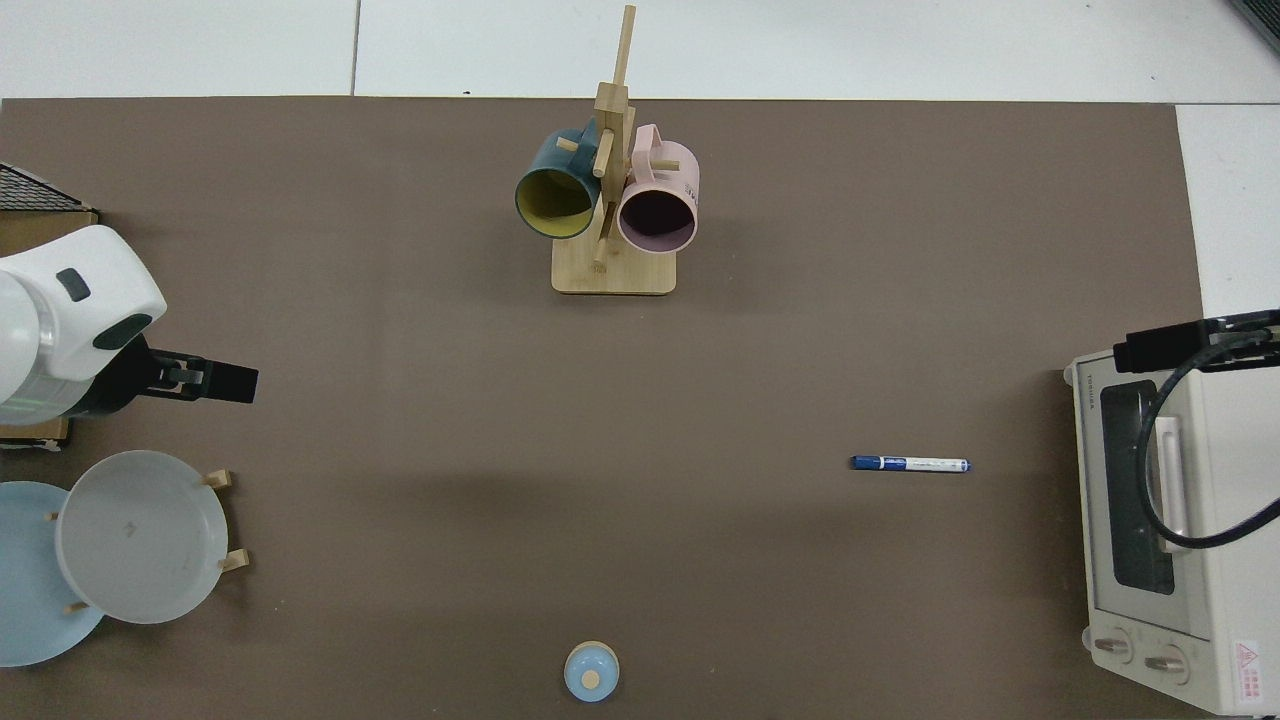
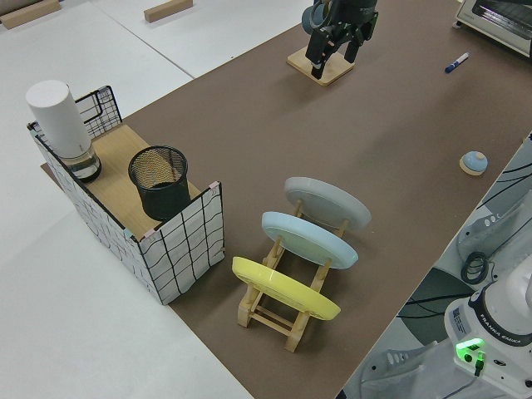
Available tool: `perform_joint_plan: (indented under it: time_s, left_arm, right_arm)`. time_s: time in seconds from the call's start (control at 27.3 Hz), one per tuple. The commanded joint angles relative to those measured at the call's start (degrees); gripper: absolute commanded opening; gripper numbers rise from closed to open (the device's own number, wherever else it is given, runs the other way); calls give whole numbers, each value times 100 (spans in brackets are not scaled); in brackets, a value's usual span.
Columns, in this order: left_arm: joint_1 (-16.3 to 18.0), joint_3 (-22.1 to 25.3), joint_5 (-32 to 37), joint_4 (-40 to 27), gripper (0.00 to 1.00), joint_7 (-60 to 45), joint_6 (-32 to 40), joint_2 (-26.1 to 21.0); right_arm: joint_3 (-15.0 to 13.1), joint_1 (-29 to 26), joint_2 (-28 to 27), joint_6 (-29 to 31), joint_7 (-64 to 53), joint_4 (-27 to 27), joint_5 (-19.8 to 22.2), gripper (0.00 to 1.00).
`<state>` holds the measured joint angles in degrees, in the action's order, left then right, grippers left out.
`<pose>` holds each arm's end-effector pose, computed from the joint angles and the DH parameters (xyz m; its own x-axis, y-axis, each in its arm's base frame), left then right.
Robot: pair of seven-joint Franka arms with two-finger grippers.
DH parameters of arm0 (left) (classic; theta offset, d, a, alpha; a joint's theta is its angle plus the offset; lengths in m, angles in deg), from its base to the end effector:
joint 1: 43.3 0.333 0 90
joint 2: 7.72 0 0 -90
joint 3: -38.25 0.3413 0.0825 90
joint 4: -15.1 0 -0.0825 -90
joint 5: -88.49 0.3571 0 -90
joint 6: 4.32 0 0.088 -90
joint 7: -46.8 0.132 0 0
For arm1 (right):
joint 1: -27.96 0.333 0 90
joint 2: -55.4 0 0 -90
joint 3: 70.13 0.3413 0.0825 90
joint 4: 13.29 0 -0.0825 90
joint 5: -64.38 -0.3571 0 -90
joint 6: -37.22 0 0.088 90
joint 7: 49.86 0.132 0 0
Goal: Put markers into pen holder
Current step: 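Move the right gripper toward the blue-capped white marker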
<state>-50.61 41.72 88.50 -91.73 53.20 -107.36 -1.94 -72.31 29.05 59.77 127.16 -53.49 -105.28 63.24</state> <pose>0.5055 -0.0327 0.5644 0.9834 -0.1779 0.0350 -0.1780 -0.9840 0.0020 0.5029 -0.0078 0.6485 0.9981 0.0443 0.0418 0.0452 -0.9988 -0.0202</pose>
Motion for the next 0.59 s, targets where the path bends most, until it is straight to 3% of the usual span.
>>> perform_joint_plan:
  time_s: [0.0,0.29,0.55]
  left_arm:
    - [-43,58,-89,-40,100,-7,12,63]
    - [-43,58,-71,-40,100,10,3,54]
    - [-43,128,-27,240,100,-7,240,-77]
  right_arm:
    - [25,-259,-15,32,151,-319,-88,100]
    - [43,-153,142,445,2188,-916,-70,100]
    - [87,101,213,1191,4849,-2110,-333,100]
